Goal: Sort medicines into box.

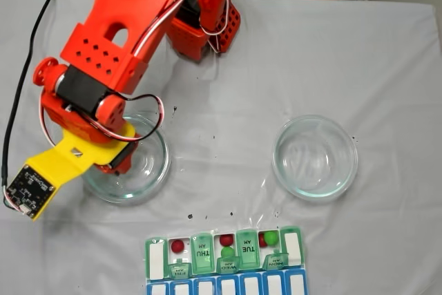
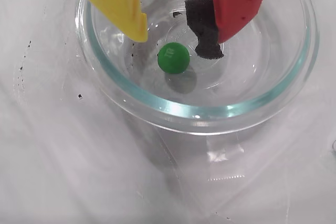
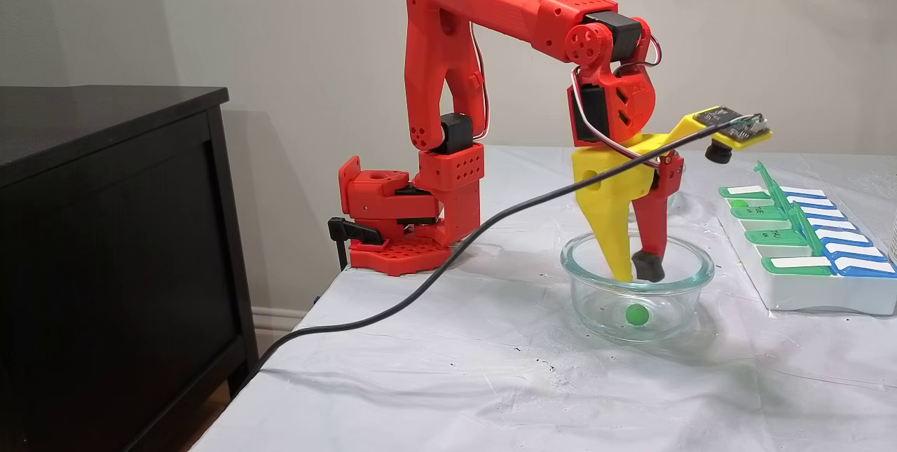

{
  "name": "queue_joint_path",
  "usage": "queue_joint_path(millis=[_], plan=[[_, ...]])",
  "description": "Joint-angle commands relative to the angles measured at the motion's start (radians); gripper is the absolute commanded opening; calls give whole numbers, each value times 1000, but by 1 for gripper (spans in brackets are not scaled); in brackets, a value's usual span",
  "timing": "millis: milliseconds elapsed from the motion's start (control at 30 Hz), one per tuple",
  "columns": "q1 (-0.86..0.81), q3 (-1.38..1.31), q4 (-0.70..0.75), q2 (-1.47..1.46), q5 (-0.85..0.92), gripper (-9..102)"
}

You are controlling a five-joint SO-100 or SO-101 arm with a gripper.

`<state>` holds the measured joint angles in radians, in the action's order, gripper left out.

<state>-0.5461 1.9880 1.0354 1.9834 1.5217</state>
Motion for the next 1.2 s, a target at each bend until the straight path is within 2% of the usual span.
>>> queue_joint_path(millis=[0, 467, 867, 1167], plan=[[5, -37, -38, -11, -17, 16], [12, -104, -51, -143, -51, 16], [11, -44, -106, -109, -52, 13], [12, -49, -78, -120, -41, 14]])
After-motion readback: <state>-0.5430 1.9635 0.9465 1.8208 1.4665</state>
